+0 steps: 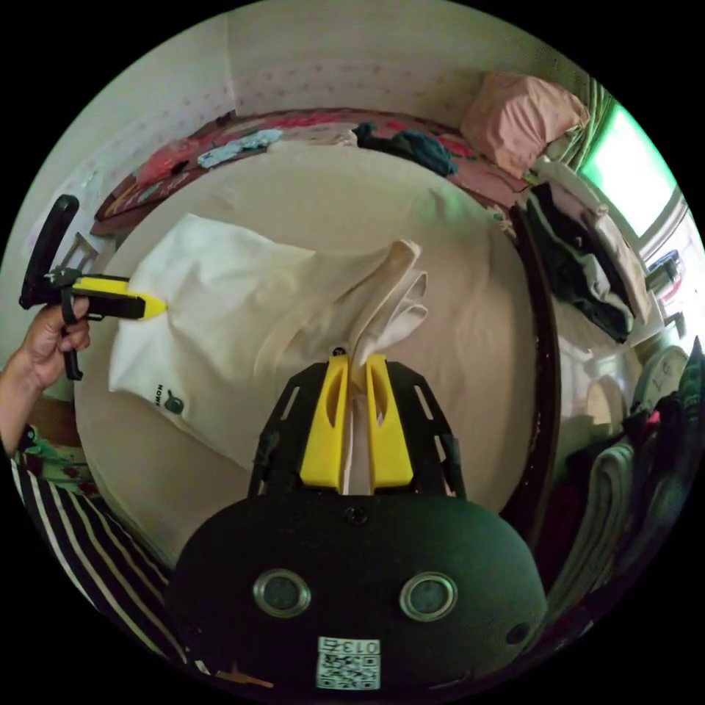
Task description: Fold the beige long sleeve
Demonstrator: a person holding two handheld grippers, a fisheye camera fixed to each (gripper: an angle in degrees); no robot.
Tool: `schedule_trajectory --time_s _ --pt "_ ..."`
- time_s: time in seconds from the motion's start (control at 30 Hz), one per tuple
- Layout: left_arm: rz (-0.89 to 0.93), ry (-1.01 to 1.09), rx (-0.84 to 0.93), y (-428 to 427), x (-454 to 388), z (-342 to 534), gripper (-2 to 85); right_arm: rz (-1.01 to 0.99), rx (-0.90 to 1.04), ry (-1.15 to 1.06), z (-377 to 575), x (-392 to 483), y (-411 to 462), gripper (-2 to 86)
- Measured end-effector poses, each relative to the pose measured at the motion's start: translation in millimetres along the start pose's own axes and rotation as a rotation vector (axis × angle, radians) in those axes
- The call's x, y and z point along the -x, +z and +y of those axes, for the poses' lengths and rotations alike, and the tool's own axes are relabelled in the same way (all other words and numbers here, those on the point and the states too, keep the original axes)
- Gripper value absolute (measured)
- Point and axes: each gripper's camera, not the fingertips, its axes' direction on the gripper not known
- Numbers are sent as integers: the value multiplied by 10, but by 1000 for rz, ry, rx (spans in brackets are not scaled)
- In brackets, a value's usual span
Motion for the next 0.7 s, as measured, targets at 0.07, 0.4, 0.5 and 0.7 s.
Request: schedule_trajectory --time_s 0.07,0.4,0.5,0.7 --pt "23 12 -36 -157 -56 16 61 52 -31 -15 37 37 -178 22" --pt "141 208 -238 -953 -772 -638 63 177 -222 -18 -188 -682 -1567 20" --pt "161 291 -302 -1069 -1179 -1110 64 238 -268 -42 -335 -1196 -1986 20" --pt "149 370 -338 -901 -2098 -2350 67 354 -215 -101 -776 -2582 -2224 20"
